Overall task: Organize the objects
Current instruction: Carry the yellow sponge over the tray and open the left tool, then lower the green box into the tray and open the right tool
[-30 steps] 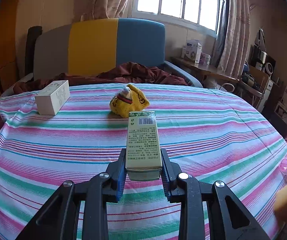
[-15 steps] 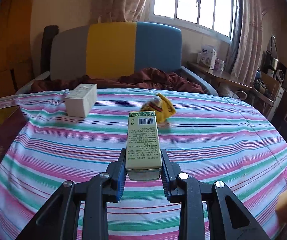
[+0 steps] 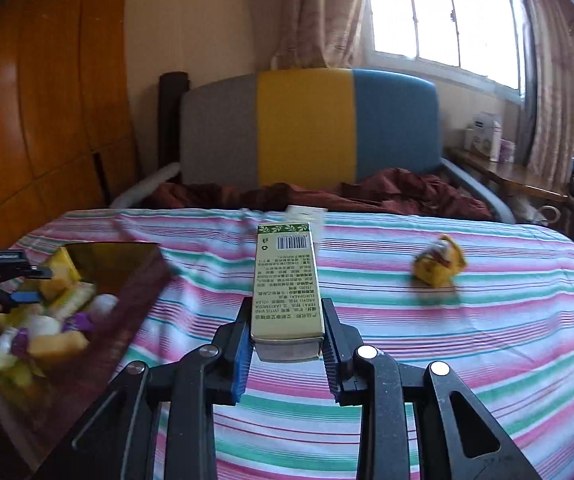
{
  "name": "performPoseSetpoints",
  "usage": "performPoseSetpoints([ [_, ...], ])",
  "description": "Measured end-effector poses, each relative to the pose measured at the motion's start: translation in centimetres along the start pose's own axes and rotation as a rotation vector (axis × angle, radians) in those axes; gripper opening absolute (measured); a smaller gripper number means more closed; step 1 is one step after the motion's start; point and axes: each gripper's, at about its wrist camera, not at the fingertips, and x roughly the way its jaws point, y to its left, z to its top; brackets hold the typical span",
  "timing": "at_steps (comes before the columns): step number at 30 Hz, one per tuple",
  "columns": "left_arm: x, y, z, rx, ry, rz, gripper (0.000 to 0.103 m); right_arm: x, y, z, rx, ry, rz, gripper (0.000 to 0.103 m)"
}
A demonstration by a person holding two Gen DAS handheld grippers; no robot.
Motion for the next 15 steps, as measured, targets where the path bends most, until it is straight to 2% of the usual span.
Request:
performPoseSetpoints([
  [6,-2.7,0.3,-2.4,0.002,-0.118,0.061,0.067,0.4,4.0,0.9,-0.009,0.019,0.099,0.031],
  [15,-5.1,-0.1,-4.3,0.068,-0.194,0.044,0.067,1.9,11.3,2.4,-0.097,0.052,0.216,0.031],
])
